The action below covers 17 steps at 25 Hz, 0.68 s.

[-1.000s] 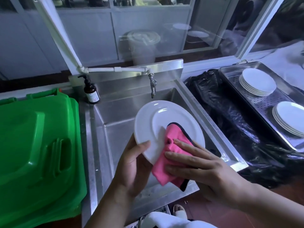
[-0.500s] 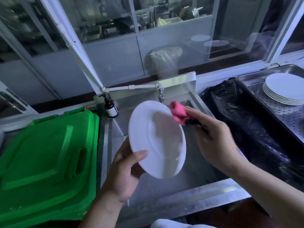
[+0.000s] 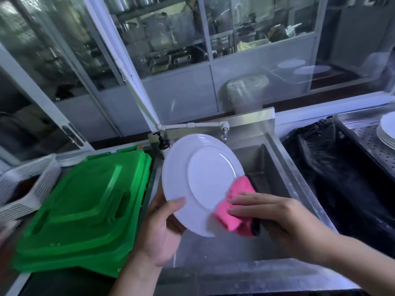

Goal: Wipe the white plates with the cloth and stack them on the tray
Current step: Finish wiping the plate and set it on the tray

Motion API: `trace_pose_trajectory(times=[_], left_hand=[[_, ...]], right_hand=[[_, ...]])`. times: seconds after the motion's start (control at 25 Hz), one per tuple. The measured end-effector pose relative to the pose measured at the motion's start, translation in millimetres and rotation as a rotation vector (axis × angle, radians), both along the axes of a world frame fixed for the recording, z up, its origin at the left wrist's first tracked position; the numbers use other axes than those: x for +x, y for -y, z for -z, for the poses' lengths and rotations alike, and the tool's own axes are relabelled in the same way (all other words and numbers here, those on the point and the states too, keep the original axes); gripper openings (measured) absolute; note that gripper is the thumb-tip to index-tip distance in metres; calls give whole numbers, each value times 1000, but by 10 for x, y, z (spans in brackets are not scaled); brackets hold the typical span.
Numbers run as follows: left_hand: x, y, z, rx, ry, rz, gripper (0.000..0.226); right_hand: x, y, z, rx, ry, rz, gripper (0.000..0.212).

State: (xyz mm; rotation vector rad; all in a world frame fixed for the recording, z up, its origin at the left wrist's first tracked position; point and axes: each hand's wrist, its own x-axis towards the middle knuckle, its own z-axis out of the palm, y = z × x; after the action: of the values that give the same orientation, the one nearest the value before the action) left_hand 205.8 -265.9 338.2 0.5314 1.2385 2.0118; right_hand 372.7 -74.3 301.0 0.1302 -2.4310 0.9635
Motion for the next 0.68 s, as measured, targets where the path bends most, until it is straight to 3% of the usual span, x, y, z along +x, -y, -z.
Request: trace_pose_trajectory(times=[0.12,0.2,0.28,0.36,0.44,0.48,0.56,0.68], left_hand=[[70,73,-24,-12,63,5,83],[132,100,-56,-12,120,-6,90],[192,95,-107,-39,152,-31,100],[248,76,-158,-68,149,-17,92],[285,68,-217,-67,140,6,81],[290,78,-261,-56,131,7,79],[266,101,-362,-28,99,-23,77],[243,111,-506,61,68,-106,70]], right_hand=[[206,-316,-91,-432,175,10,57],[181,-390,-212,-583,46,88,61],[65,-354,-388,-419,-195,188,58],[-136,-260,-603,-72,-312,115,49],[-353,-229,-699,267,-275,-52,45],[-439,-244,-729,335,-227,-119,49],[-531,-346,-764,268,-154,-181,59],[-538,-473,-714,-126,-4,-131,59]])
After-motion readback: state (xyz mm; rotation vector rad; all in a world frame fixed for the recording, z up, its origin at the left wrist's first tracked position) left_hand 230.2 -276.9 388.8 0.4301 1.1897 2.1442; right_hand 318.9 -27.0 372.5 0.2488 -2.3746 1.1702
